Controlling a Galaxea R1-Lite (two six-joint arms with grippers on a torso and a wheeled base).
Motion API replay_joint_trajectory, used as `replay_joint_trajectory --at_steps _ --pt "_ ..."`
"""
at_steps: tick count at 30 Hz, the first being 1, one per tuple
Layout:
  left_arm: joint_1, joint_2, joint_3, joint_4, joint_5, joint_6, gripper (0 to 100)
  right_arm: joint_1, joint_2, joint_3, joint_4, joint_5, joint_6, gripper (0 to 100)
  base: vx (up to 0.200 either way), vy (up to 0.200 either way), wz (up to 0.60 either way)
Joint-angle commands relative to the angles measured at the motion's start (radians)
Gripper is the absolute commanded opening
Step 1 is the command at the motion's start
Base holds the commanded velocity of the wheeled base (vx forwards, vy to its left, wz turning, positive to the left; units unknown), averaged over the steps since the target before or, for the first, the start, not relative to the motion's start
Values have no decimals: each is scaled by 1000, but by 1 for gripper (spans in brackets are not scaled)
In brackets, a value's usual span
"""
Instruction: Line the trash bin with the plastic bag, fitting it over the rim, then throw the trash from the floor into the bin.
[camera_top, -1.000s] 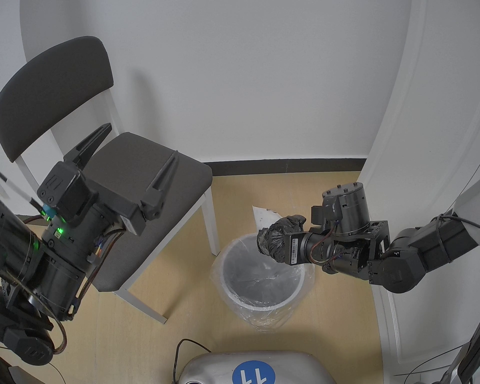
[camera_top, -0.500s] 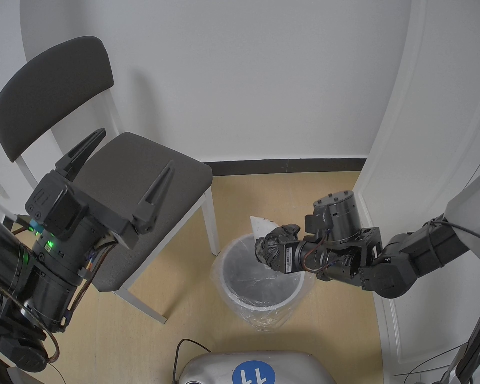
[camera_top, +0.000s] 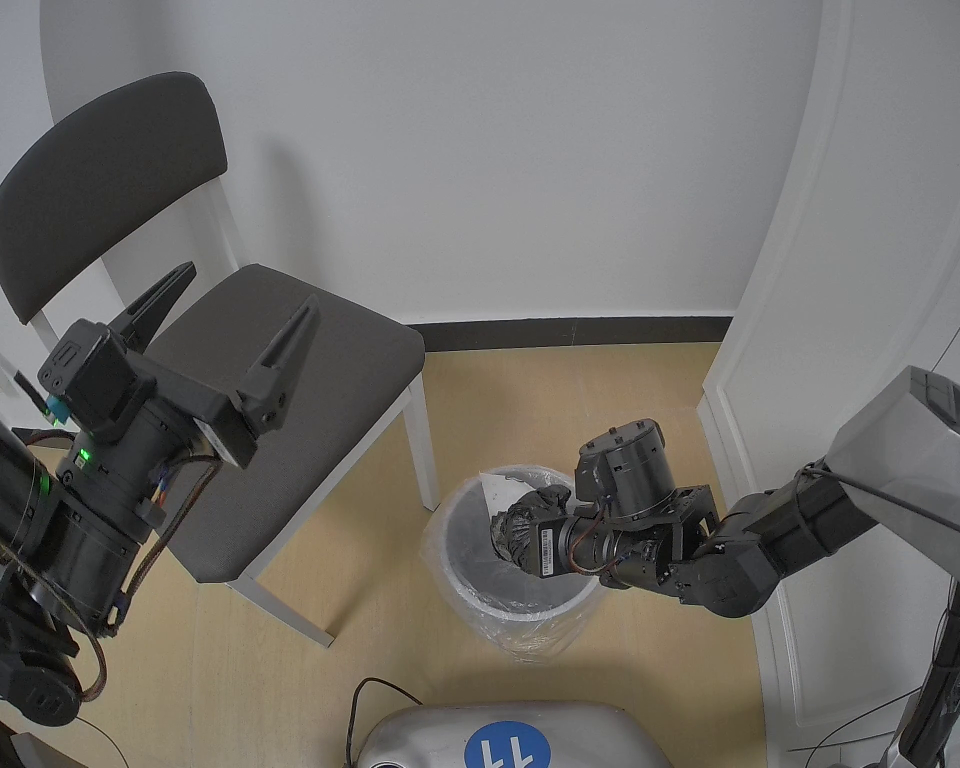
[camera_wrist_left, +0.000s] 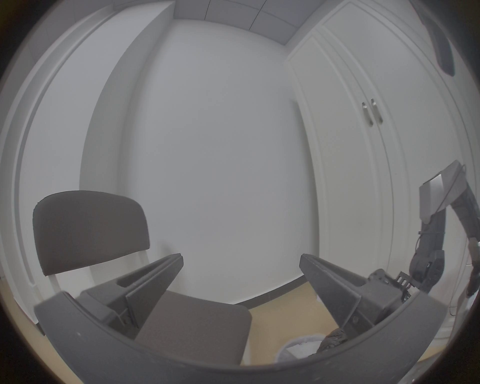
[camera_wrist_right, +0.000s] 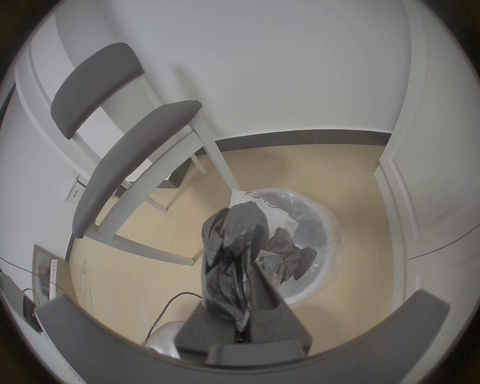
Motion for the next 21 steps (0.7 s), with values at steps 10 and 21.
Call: replay_joint_trajectory --at_steps 10,21 --pt "45 -13 -12 20 0 -5 100 -43 181 -122 71 9 27 0 0 0 0" --pt "45 -4 -9 20 -2 -4 100 -72 347 -275 66 55 131 0 0 0 0"
